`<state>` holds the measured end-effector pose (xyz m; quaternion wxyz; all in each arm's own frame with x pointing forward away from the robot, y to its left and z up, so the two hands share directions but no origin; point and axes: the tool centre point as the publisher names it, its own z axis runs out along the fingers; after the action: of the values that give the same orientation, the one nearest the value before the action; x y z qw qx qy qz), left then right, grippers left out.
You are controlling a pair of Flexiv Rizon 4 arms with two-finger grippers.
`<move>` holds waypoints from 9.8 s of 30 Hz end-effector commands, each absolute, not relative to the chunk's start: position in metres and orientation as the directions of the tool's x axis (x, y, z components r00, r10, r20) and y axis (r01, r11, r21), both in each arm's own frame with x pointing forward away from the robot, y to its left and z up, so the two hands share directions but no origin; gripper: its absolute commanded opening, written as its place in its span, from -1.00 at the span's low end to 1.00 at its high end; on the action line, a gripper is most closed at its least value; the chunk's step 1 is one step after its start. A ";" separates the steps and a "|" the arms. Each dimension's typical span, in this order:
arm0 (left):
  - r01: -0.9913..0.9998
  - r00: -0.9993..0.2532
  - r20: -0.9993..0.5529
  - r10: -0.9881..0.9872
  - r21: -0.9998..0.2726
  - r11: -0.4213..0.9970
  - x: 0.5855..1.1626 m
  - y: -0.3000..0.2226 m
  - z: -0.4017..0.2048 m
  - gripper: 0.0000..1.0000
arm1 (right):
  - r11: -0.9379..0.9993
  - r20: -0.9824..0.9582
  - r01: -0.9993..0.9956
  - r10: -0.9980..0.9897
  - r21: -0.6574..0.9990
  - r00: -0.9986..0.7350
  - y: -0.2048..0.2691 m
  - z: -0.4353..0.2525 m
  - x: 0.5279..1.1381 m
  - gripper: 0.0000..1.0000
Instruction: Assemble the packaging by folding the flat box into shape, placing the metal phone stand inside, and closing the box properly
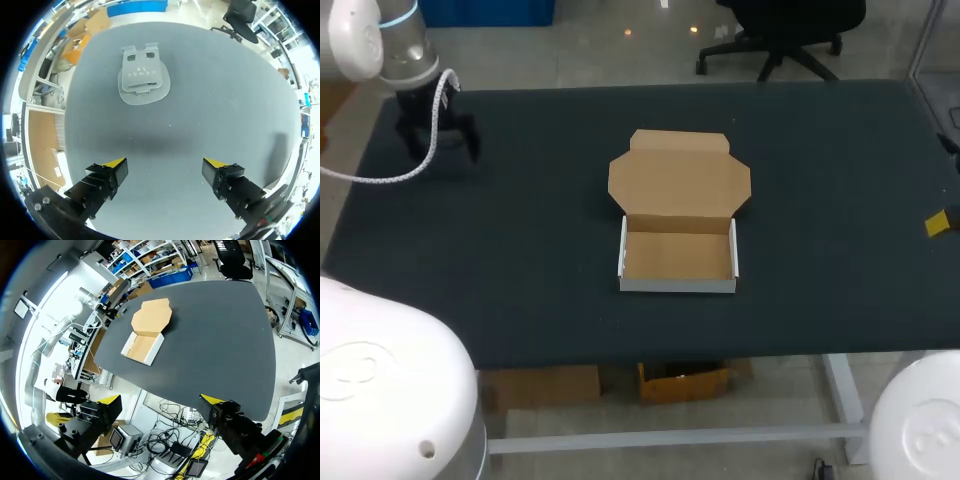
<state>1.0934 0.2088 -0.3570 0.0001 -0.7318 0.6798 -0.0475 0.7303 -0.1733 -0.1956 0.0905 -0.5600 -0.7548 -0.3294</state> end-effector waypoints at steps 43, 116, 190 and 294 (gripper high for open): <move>-0.997 0.049 0.082 -0.995 -0.051 -0.054 1.132 0.234 -0.382 1.00 | 0.157 0.507 0.905 0.784 0.396 -0.358 -0.174 -0.195 0.730 1.00; -0.996 0.063 -0.002 -0.998 -0.055 -0.063 1.156 0.237 -0.388 1.00 | 0.157 0.507 0.905 0.784 0.396 -0.358 -0.174 -0.195 0.730 1.00; -0.992 0.118 -0.024 -0.993 -0.054 -0.117 1.181 0.241 -0.397 1.00 | 0.157 0.507 0.905 0.784 0.396 -0.358 -0.174 -0.195 0.730 1.00; -0.990 0.136 -0.003 -0.991 -0.042 -0.135 1.216 0.247 -0.398 0.75 | 0.157 0.507 0.905 0.784 0.396 -0.358 -0.174 -0.195 0.730 1.00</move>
<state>1.2085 0.2463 -0.3958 0.0289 -0.7531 0.6568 -0.0247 0.7301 -0.1735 -0.1959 0.0903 -0.5600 -0.7548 -0.3293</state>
